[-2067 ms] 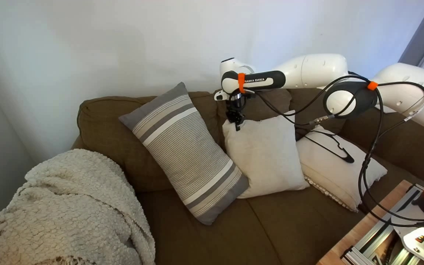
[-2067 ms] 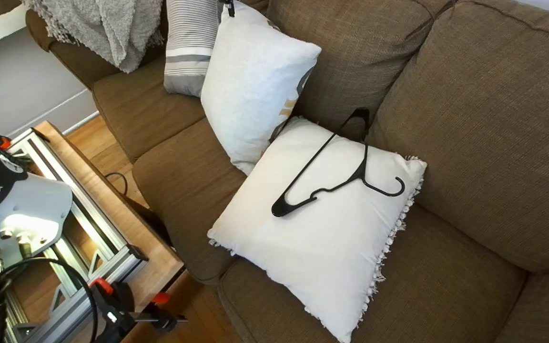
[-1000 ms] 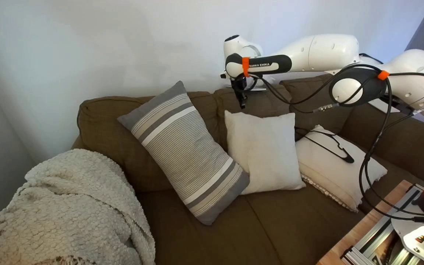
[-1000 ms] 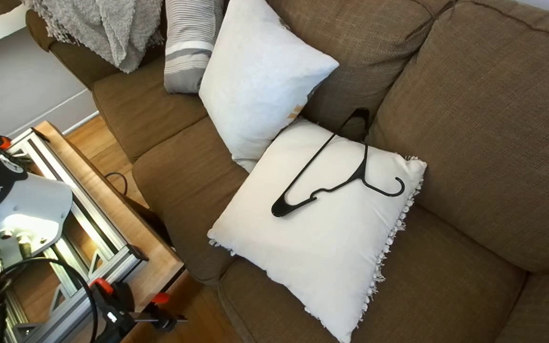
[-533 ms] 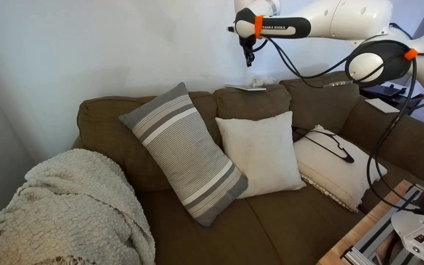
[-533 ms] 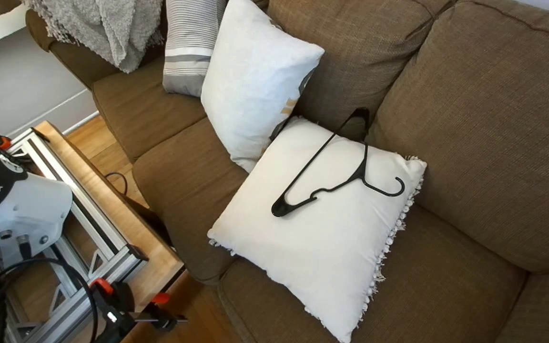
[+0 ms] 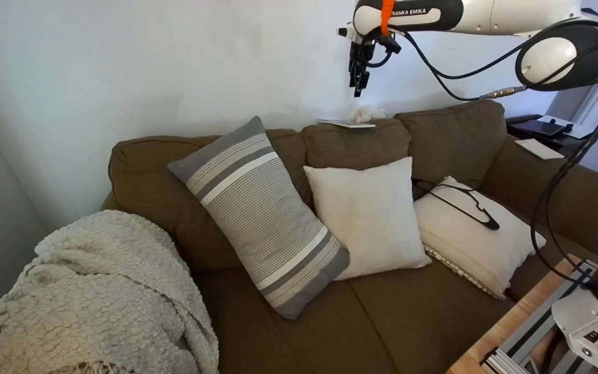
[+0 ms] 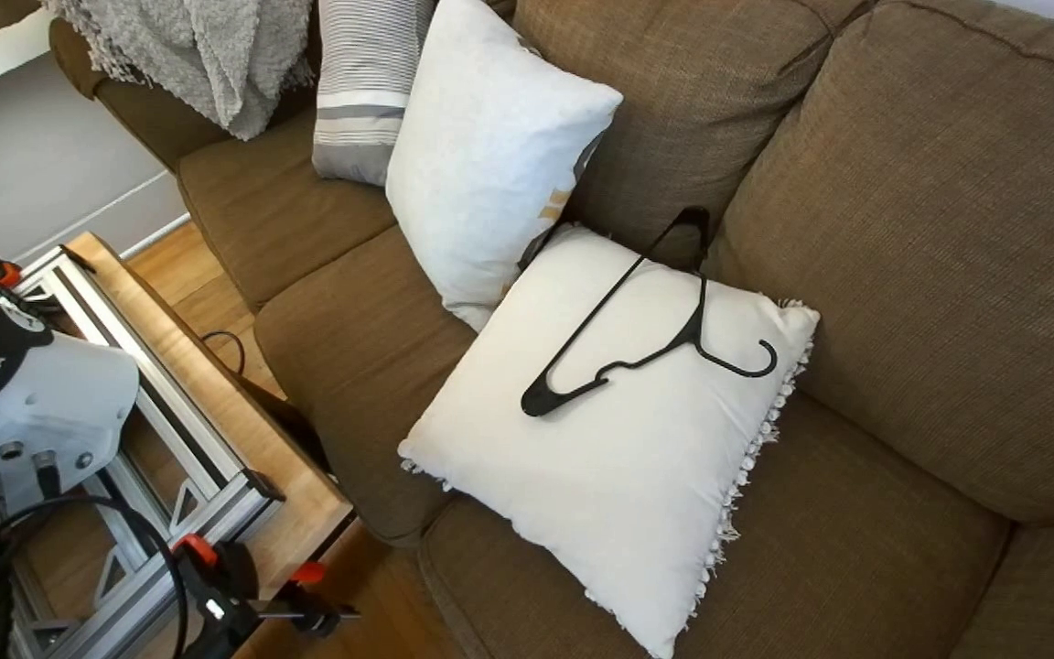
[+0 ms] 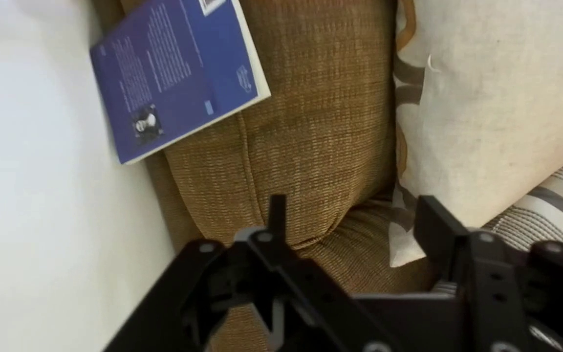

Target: Move the white pillow to the left

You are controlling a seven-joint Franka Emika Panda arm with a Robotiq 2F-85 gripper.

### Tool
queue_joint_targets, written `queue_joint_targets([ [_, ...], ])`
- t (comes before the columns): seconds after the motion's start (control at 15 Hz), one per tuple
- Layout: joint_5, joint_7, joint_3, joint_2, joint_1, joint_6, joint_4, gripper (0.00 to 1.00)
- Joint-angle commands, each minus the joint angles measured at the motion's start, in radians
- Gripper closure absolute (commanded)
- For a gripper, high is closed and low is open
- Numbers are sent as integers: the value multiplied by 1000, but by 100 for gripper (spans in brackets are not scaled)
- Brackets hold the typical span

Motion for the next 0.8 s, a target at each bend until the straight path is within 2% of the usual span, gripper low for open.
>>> queue_joint_targets([
  [0.0,125,-104,90,-5,-76,179,-209,1],
  [0.13,193,-159,133,22,-114,227,-288,0],
  [0.2,187,-161,179,31,-147,212,-327,0],
  [0.27,128,-110,142,42,-110,182,-232,0],
  [0.6,125,-114,155,51,-116,195,-228,0],
  [0.73,130,-150,161,88,-135,39,-201,0],
])
